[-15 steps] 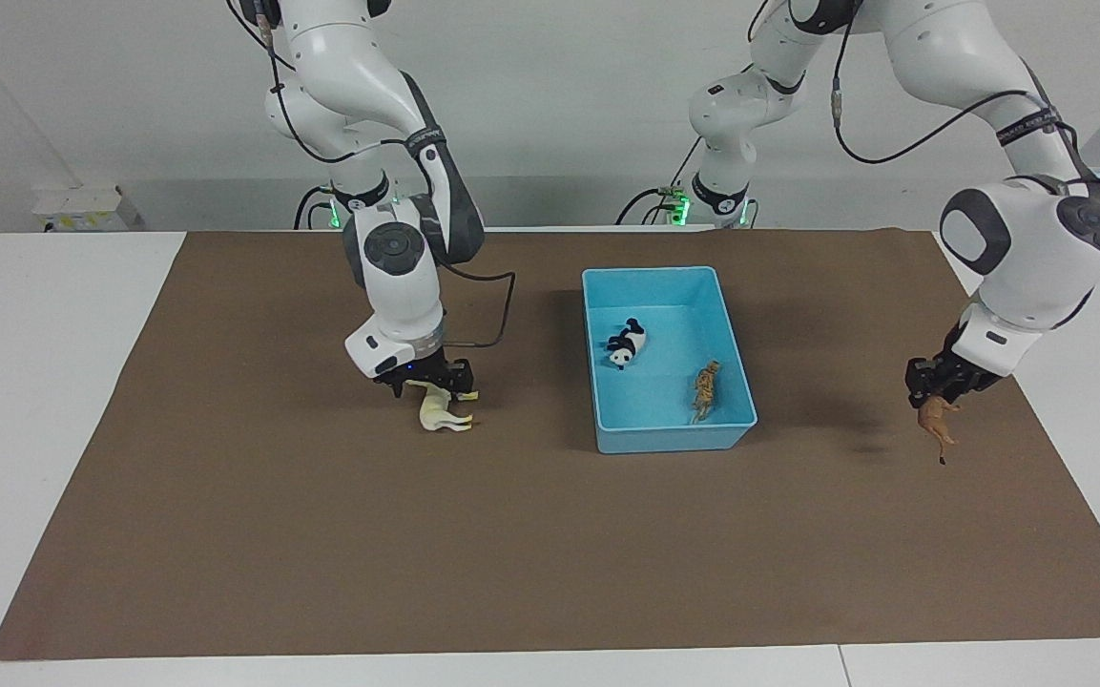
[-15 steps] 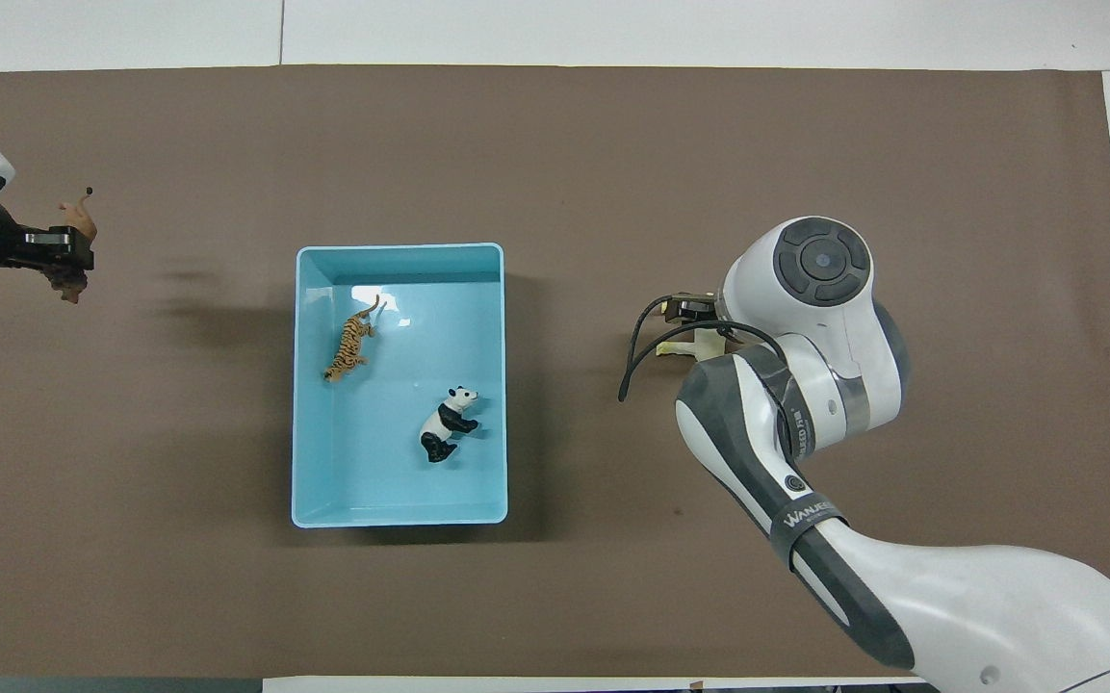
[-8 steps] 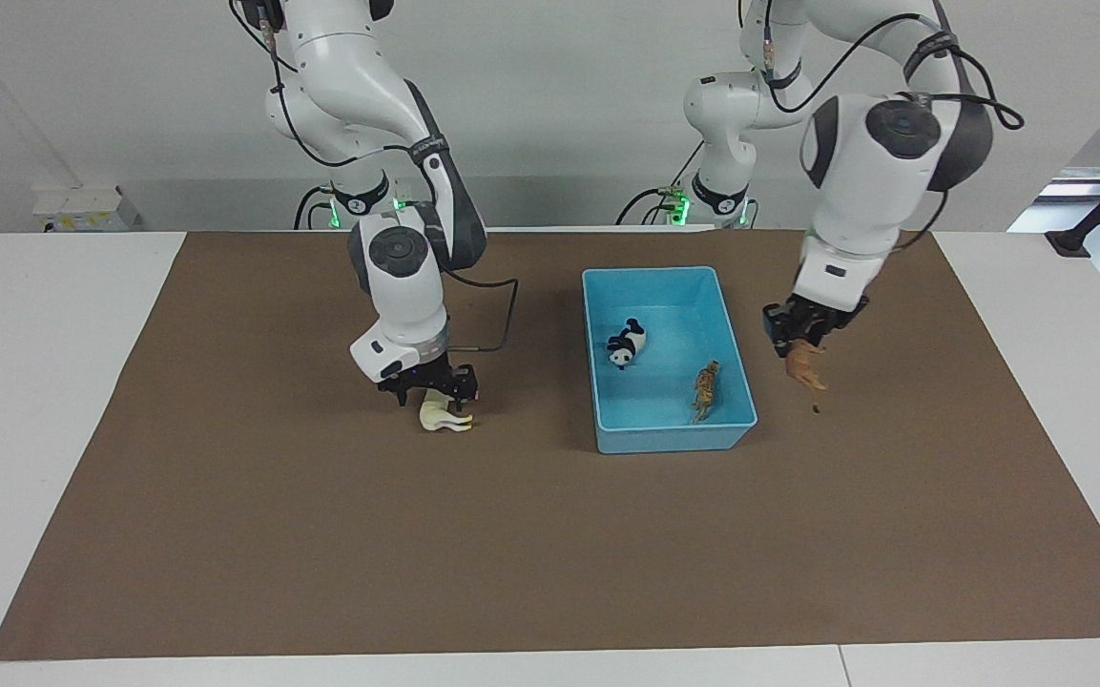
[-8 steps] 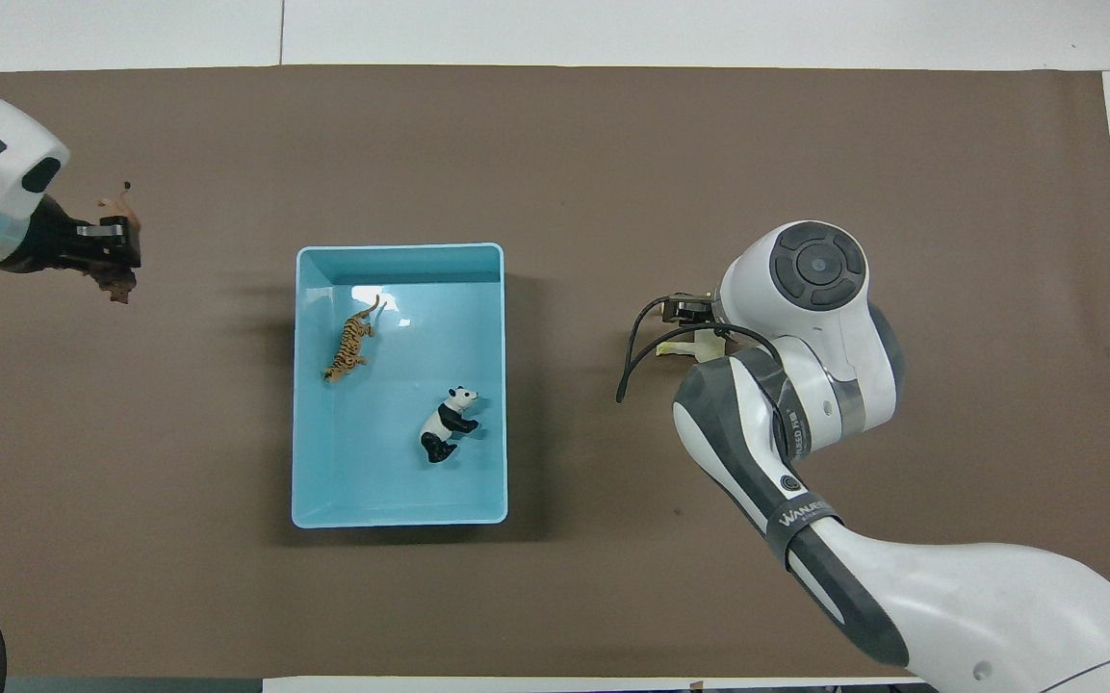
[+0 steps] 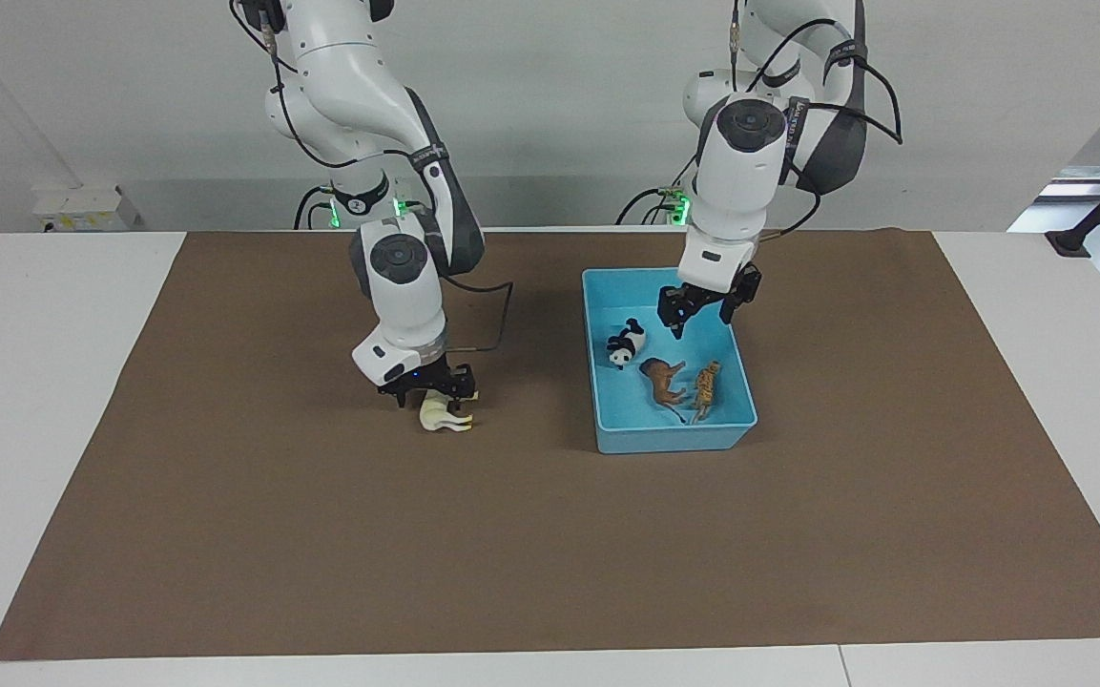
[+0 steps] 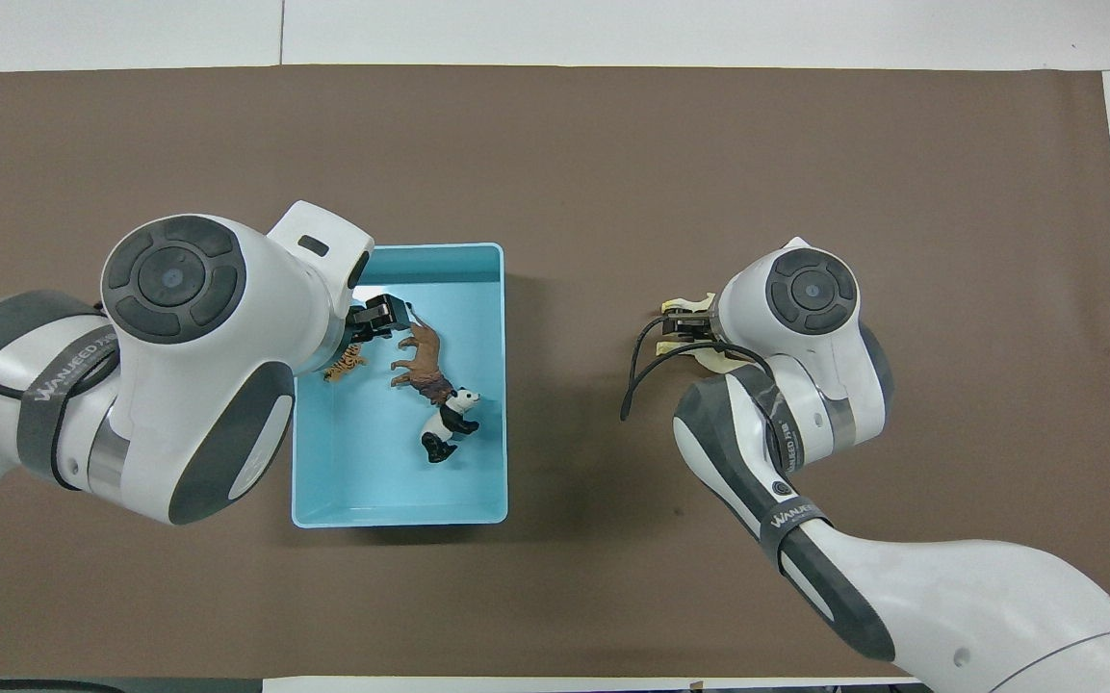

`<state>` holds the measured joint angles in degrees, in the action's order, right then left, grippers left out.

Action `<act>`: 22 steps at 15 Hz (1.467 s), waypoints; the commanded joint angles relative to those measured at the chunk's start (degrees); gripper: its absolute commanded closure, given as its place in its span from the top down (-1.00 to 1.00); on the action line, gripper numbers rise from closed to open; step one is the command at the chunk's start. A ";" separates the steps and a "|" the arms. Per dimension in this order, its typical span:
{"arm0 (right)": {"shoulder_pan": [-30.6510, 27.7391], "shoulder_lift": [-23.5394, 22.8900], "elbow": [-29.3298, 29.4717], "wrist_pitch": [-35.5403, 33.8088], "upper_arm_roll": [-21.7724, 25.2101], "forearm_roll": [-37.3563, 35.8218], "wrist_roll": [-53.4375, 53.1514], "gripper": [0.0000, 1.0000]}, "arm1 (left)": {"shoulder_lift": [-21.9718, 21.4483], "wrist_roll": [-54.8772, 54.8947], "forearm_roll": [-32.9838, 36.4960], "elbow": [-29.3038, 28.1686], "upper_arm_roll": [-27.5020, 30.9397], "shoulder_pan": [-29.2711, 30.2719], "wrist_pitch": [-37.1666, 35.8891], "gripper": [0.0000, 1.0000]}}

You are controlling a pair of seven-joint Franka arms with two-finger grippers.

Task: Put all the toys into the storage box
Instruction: 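Release the brown horse into the box with the left gripper, then place the cream llama into the box with the right gripper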

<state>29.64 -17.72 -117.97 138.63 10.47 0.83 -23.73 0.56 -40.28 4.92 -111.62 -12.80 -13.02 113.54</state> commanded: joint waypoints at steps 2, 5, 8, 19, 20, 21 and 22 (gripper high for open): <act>-0.55 1.11 -4.63 7.16 -0.28 -0.92 0.27 -0.99 | -1.09 3.08 0.01 -0.88 1.37 2.72 2.12 1.00; -0.72 1.02 -3.85 6.31 -0.28 -0.83 -2.63 -1.00 | -0.74 14.93 0.01 -0.53 1.38 10.26 3.34 1.00; -0.63 0.85 9.54 -12.87 -0.36 0.05 -4.12 -1.00 | -0.30 29.07 0.01 -0.36 1.38 18.26 5.54 1.00; 11.12 -4.95 33.08 3.12 -1.33 30.80 -22.67 -1.00 | -7.05 39.59 -3.66 7.56 0.93 23.83 -11.14 1.00; 12.97 -5.48 33.42 3.83 -1.33 31.77 -23.89 -1.00 | -7.94 37.58 -4.90 7.56 0.94 23.83 -12.02 1.00; 16.03 -7.57 33.68 6.27 -1.24 31.17 -26.43 -1.00 | -8.29 36.77 -5.09 7.56 0.94 23.83 -13.51 1.00; 17.71 -9.85 33.42 10.30 -1.24 30.73 -27.32 -1.00 | -8.30 36.68 -5.18 7.99 0.94 23.83 -15.44 1.00</act>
<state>44.21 -25.29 -83.80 143.66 8.93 30.68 -48.57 -6.52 -2.05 0.83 -103.24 -12.40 11.27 101.23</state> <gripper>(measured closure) 0.573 0.000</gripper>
